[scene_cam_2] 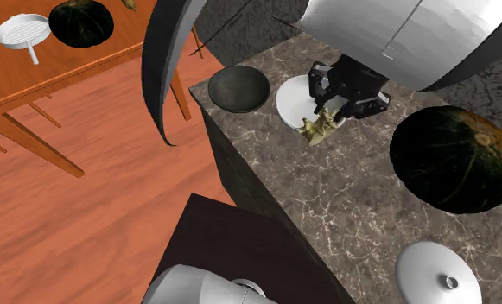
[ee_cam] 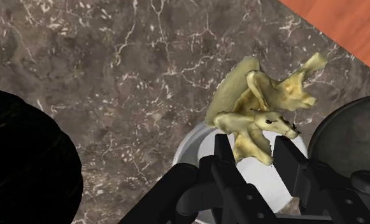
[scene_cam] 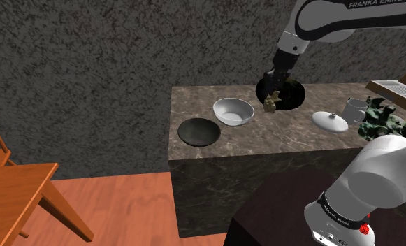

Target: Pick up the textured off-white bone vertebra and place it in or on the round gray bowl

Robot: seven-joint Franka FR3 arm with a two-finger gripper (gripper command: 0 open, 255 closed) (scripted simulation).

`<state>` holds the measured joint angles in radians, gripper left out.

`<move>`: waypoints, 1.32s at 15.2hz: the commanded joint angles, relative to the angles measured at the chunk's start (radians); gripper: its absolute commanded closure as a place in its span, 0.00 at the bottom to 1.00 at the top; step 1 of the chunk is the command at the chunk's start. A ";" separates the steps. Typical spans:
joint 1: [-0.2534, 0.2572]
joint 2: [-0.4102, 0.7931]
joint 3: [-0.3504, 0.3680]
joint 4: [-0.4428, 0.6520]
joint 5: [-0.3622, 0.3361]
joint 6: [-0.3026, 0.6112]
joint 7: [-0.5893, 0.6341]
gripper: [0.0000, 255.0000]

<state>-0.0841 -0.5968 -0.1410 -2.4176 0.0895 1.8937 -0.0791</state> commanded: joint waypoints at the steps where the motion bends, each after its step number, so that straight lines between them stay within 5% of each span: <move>1: 0.025 0.046 0.038 0.029 0.024 0.023 0.046 1.00; 11: 0.110 0.262 0.194 0.215 0.081 0.083 0.249 1.00; 20: 0.171 0.511 0.307 0.481 0.054 0.091 0.435 1.00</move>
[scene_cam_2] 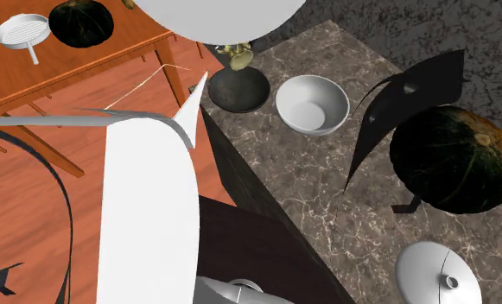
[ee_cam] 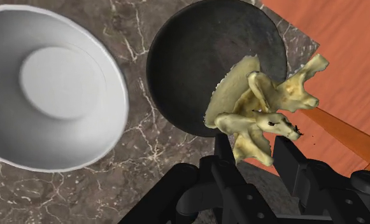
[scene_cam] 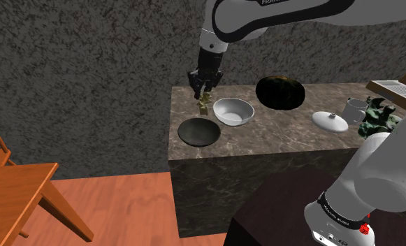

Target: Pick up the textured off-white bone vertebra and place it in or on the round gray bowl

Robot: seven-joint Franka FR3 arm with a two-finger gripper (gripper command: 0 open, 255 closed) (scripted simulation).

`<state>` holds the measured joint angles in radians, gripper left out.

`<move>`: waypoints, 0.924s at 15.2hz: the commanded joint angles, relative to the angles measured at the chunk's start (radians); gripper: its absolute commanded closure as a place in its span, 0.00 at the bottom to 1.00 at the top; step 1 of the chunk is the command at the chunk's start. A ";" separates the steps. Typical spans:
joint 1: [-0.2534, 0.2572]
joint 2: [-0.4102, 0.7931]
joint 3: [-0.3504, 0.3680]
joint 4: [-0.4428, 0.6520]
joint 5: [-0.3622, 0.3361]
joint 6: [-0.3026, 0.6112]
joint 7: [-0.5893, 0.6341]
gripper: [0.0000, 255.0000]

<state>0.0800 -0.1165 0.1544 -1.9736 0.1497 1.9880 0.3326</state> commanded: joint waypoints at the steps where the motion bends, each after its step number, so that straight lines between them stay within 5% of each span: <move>1: 0.008 0.032 0.012 0.025 -0.006 0.010 0.022 1.00; 14: 0.011 0.068 0.016 -0.111 0.001 0.181 0.004 1.00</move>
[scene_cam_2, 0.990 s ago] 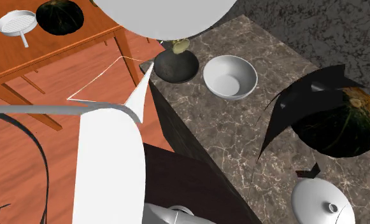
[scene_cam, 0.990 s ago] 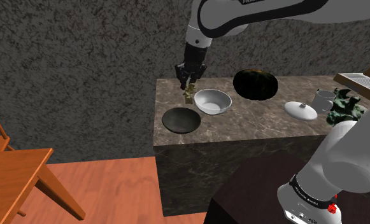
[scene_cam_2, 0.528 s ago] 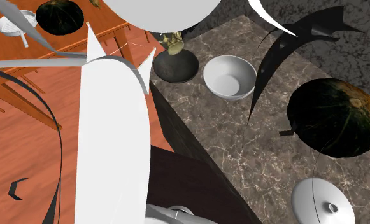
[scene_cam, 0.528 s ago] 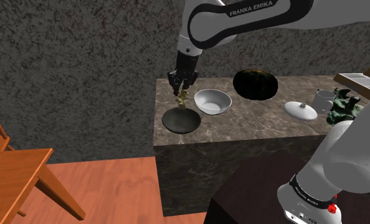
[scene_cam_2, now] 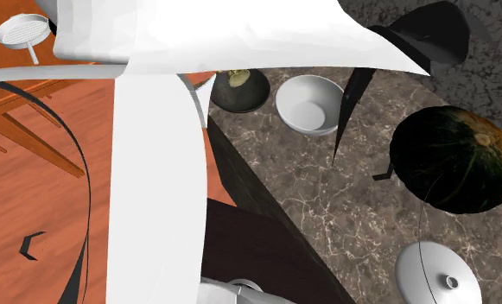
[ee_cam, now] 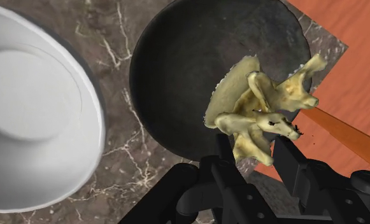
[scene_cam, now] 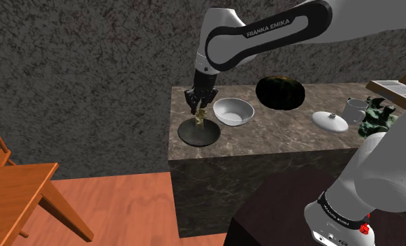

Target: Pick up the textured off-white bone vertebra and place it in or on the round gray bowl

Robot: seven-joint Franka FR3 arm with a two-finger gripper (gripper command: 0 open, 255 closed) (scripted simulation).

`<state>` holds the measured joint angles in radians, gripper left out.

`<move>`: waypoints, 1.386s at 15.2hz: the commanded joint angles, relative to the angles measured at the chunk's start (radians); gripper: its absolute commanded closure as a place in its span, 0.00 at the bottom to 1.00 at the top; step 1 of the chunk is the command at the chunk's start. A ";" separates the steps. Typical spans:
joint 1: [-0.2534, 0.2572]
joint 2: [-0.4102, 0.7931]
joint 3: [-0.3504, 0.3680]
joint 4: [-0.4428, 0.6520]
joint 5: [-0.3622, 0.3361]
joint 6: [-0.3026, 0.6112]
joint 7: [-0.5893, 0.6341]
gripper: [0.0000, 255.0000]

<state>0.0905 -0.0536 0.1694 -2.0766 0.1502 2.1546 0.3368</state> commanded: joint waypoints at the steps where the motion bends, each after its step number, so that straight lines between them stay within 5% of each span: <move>1: 0.001 0.009 0.001 -0.017 0.001 0.027 -0.001 1.00; 11: 0.002 0.018 0.002 -0.034 0.001 0.052 -0.004 1.00; 12: 0.002 0.018 0.002 -0.033 0.001 0.052 -0.004 0.00; 17: 0.002 0.018 0.002 -0.033 0.001 0.052 -0.004 0.00; 21: -0.006 -0.038 -0.008 0.031 0.002 -0.069 -0.006 0.00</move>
